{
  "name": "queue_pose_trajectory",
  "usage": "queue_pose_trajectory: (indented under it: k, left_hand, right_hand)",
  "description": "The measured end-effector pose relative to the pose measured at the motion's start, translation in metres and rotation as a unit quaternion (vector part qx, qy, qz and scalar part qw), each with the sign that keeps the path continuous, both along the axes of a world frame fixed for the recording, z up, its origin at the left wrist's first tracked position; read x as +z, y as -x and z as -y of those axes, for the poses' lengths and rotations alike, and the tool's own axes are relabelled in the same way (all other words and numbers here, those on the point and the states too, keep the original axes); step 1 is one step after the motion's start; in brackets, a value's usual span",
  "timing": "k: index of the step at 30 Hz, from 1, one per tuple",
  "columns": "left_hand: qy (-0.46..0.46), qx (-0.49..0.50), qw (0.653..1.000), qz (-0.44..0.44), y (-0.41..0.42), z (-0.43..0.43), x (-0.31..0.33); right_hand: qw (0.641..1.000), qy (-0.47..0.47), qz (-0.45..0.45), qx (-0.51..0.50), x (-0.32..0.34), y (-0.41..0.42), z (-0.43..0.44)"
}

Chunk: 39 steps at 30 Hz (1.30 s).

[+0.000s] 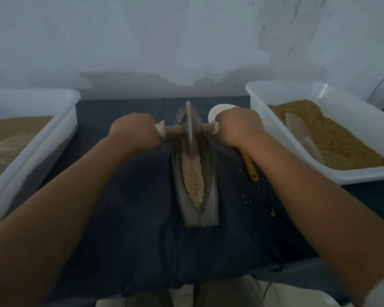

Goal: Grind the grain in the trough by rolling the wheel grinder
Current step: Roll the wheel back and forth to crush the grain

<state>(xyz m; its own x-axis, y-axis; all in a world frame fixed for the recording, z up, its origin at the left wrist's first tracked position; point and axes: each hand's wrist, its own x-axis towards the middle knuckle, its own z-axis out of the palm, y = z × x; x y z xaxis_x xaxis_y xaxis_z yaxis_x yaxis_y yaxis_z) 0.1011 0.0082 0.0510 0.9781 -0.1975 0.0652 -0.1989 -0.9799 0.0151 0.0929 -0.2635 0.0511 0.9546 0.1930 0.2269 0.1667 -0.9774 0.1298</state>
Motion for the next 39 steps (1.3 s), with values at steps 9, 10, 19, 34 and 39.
queue_pose_trajectory:
  k: [9,10,19,34,39]
  left_hand:
    - [-0.011,-0.119,0.99,-0.08,0.092,-0.037,-0.014]
    - [-0.02,-0.106,0.992,-0.068,0.089,-0.034,-0.015]
    - [-0.038,-0.002,0.999,0.011,0.011,0.006,0.009]
    - [-0.039,-0.014,0.999,0.005,0.005,0.0,0.005]
    - [-0.016,-0.066,0.994,-0.084,0.036,-0.012,0.002]
  right_hand:
    - [0.947,-0.029,-0.311,0.072,0.017,0.096,0.025]
    - [0.954,-0.021,-0.291,0.068,0.014,0.092,0.024]
    - [1.0,-0.004,0.011,0.001,-0.007,0.009,0.005]
    - [1.0,-0.004,-0.027,-0.003,-0.006,0.012,0.008]
    - [0.99,0.006,-0.136,0.034,0.011,0.026,0.006]
